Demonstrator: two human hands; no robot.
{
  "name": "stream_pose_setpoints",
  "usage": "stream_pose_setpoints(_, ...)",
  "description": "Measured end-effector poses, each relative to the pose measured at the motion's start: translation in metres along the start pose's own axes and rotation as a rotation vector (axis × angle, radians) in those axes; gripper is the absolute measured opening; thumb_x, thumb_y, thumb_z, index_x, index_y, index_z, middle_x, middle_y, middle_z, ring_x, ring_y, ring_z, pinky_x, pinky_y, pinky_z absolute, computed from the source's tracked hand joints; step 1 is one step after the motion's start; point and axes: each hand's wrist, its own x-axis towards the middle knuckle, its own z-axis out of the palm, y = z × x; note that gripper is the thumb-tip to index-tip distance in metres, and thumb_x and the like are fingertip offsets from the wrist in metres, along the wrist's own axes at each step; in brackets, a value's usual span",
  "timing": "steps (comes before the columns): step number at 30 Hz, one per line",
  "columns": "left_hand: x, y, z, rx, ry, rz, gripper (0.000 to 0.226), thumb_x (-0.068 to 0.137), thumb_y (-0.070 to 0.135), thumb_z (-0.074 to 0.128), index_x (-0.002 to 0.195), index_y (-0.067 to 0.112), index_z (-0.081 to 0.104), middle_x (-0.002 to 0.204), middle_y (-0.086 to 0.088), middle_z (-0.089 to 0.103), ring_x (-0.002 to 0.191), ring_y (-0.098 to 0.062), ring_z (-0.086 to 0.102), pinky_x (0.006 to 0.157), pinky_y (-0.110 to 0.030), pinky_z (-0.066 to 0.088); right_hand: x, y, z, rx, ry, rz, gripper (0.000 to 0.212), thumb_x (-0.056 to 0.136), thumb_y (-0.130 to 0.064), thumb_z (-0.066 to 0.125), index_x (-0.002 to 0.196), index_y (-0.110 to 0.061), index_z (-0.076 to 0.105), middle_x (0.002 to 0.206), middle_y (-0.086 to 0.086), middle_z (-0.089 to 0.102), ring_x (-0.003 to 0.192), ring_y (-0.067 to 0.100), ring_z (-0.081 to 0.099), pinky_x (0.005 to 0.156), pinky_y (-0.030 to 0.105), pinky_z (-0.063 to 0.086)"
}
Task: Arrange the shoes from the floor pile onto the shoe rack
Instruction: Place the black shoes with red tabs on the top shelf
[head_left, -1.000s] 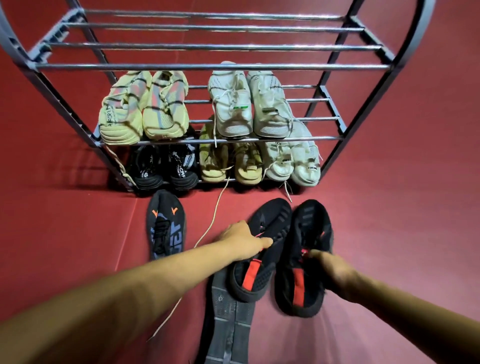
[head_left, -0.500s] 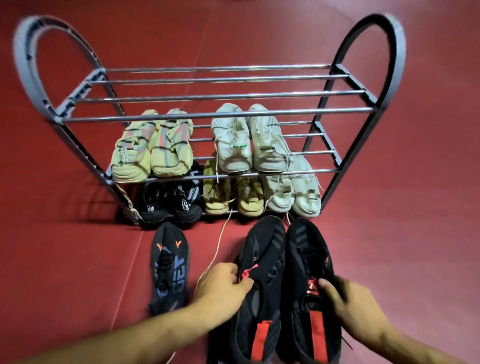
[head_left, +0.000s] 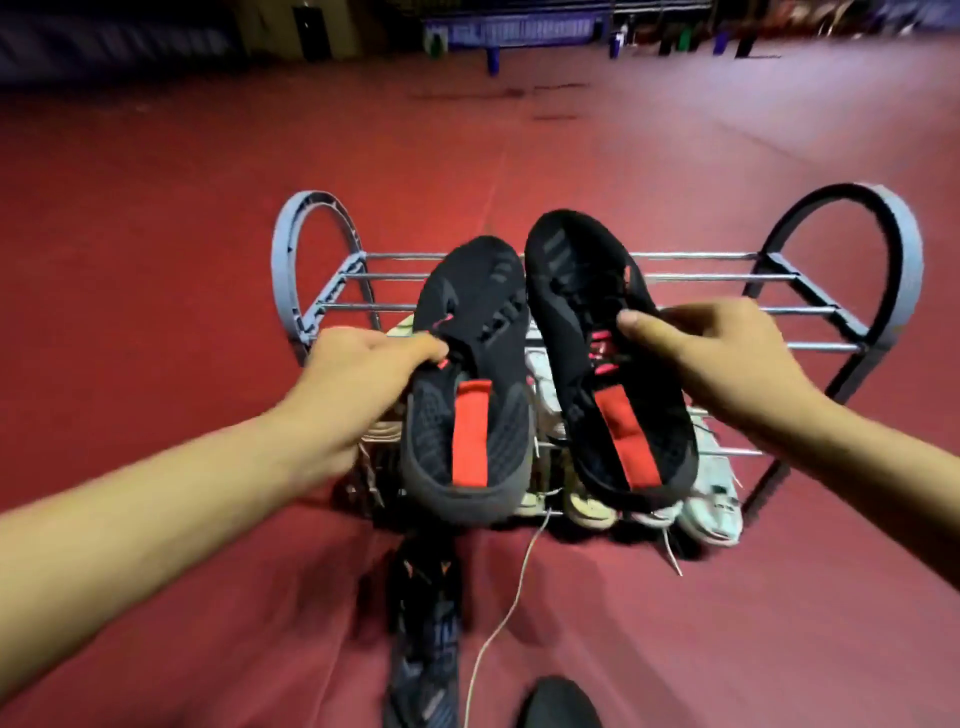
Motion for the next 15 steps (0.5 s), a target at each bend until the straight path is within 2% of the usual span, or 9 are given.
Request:
stream_pose_setpoints(2, 0.038, 0.011, -0.001, -0.03, 0.063, -0.023, 0.017, 0.078, 0.016, 0.078, 0.07, 0.013, 0.064, 0.051, -0.002, 0.052, 0.048, -0.015, 0.046, 0.052, -0.025, 0.041, 0.04, -0.017, 0.021, 0.04, 0.082, -0.013, 0.059, 0.083, -0.061, 0.067, 0.083, -0.003, 0.075, 0.072, 0.014, 0.07, 0.067, 0.016, 0.058, 0.064, 0.04, 0.049)
stream_pose_setpoints(4, 0.08, 0.013, -0.007, -0.049, 0.121, -0.035, 0.013, 0.077, 0.015, 0.078, 0.082, 0.011, 0.067, 0.06, -0.003, 0.058, 0.054, -0.018, 0.051, 0.053, -0.027, 0.045, 0.079, -0.03, 0.048, 0.053, 0.149, 0.014, 0.064, 0.079, -0.057, 0.073, 0.086, 0.006, 0.071, 0.083, 0.027, 0.071, 0.076, 0.033, 0.067, 0.07, 0.044, 0.052)
stream_pose_setpoints(5, 0.098, 0.011, -0.009, -0.064, 0.15, -0.04, 0.016, 0.076, 0.016, 0.079, 0.084, 0.009, 0.067, 0.065, -0.006, 0.062, 0.057, -0.02, 0.055, 0.055, -0.029, 0.048, 0.097, -0.029, 0.06, 0.077, 0.154, 0.047, 0.066, 0.074, -0.06, 0.074, 0.079, 0.006, 0.069, 0.076, 0.027, 0.067, 0.069, 0.034, 0.064, 0.066, 0.044, 0.05)
stream_pose_setpoints(6, 0.114, 0.008, -0.011, -0.073, 0.193, -0.049, 0.02, 0.073, 0.019, 0.081, 0.083, 0.008, 0.066, 0.071, -0.008, 0.066, 0.06, -0.023, 0.059, 0.058, -0.033, 0.052, 0.111, -0.028, 0.07, 0.118, 0.148, 0.095, 0.065, 0.069, -0.064, 0.074, 0.071, 0.0, 0.066, 0.065, 0.021, 0.059, 0.058, 0.03, 0.056, 0.06, 0.04, 0.045)
stream_pose_setpoints(7, 0.128, 0.003, -0.015, -0.076, 0.235, -0.061, 0.026, 0.069, 0.023, 0.082, 0.082, 0.007, 0.067, 0.077, -0.01, 0.07, 0.065, -0.025, 0.064, 0.062, -0.037, 0.056, 0.122, -0.025, 0.078, 0.166, 0.142, 0.15, 0.062, 0.067, -0.066, 0.075, 0.069, -0.004, 0.067, 0.061, 0.013, 0.054, 0.055, 0.022, 0.05, 0.057, 0.037, 0.041)
stream_pose_setpoints(10, 0.147, -0.01, -0.022, -0.042, 0.285, -0.031, 0.034, 0.065, 0.044, 0.078, 0.076, 0.013, 0.067, 0.079, -0.005, 0.07, 0.072, -0.025, 0.067, 0.069, -0.039, 0.057, 0.134, -0.009, 0.09, 0.28, 0.143, 0.233, 0.058, 0.076, -0.061, 0.075, 0.079, -0.003, 0.072, 0.068, 0.005, 0.061, 0.06, 0.016, 0.054, 0.056, 0.028, 0.043)
stream_pose_setpoints(12, 0.135, -0.012, -0.021, 0.112, 0.287, 0.066, 0.035, 0.074, 0.059, 0.065, 0.074, 0.024, 0.06, 0.076, 0.001, 0.063, 0.075, -0.026, 0.064, 0.075, -0.035, 0.053, 0.123, -0.001, 0.085, 0.369, 0.14, 0.199, 0.049, 0.084, -0.056, 0.071, 0.09, -0.008, 0.072, 0.08, 0.005, 0.068, 0.068, 0.016, 0.06, 0.059, 0.028, 0.049)
stream_pose_setpoints(13, 0.125, -0.015, -0.019, 0.209, 0.264, 0.149, 0.035, 0.08, 0.062, 0.059, 0.082, 0.027, 0.062, 0.084, 0.004, 0.064, 0.085, -0.027, 0.064, 0.083, -0.036, 0.052, 0.112, 0.003, 0.08, 0.419, 0.127, 0.168, 0.043, 0.085, -0.055, 0.069, 0.096, -0.013, 0.069, 0.091, 0.006, 0.071, 0.073, 0.017, 0.064, 0.063, 0.03, 0.053)
stream_pose_setpoints(15, 0.101, -0.025, -0.017, 0.364, 0.161, 0.373, 0.044, 0.086, 0.062, 0.056, 0.116, 0.031, 0.063, 0.113, 0.007, 0.064, 0.109, -0.017, 0.06, 0.098, -0.036, 0.047, 0.084, 0.005, 0.065, 0.485, 0.048, 0.047, 0.039, 0.084, -0.051, 0.07, 0.109, -0.021, 0.066, 0.109, 0.005, 0.072, 0.086, 0.015, 0.07, 0.074, 0.031, 0.057)
